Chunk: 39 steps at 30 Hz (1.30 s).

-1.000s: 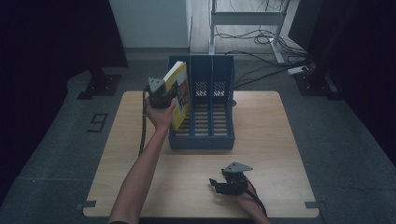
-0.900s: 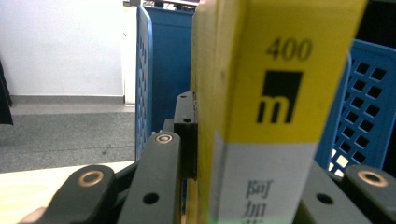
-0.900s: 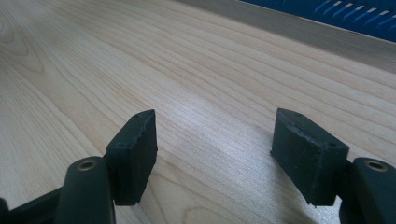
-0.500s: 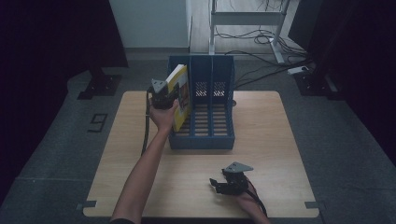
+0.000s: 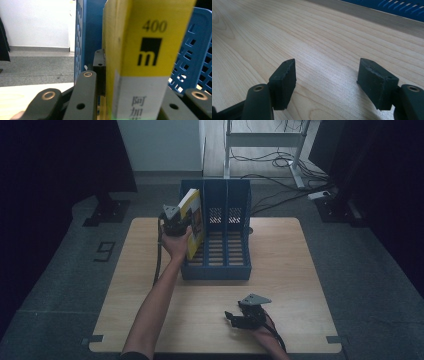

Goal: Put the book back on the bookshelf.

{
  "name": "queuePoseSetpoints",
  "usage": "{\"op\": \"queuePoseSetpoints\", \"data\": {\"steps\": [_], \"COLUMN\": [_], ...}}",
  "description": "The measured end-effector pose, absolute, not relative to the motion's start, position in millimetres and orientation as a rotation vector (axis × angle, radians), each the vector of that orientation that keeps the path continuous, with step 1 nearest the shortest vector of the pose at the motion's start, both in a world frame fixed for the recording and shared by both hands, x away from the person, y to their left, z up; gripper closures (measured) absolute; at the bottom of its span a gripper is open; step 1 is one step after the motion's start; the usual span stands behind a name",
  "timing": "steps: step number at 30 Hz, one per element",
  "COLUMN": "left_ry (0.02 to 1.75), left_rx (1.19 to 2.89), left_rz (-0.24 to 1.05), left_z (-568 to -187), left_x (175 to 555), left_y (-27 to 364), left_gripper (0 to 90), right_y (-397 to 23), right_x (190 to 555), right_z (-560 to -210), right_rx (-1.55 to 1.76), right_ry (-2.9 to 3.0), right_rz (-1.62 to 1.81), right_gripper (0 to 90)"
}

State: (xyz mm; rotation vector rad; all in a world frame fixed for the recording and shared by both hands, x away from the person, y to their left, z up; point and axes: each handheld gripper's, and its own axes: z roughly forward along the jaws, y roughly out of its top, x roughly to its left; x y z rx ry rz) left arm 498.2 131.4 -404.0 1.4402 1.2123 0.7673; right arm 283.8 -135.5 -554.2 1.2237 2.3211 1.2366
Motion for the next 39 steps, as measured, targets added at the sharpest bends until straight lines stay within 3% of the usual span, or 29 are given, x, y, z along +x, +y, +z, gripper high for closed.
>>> {"op": "queuePoseSetpoints", "data": {"steps": [39], "left_ry": [1.231], "left_rx": [1.44], "left_rz": [0.794], "left_z": [-432], "left_x": [507], "left_y": [117], "left_gripper": [75.3], "right_y": [-137], "right_x": [283], "right_z": [-554], "right_rx": [1.232], "right_ry": [2.316], "right_rz": [1.242], "right_gripper": [30.6]}}
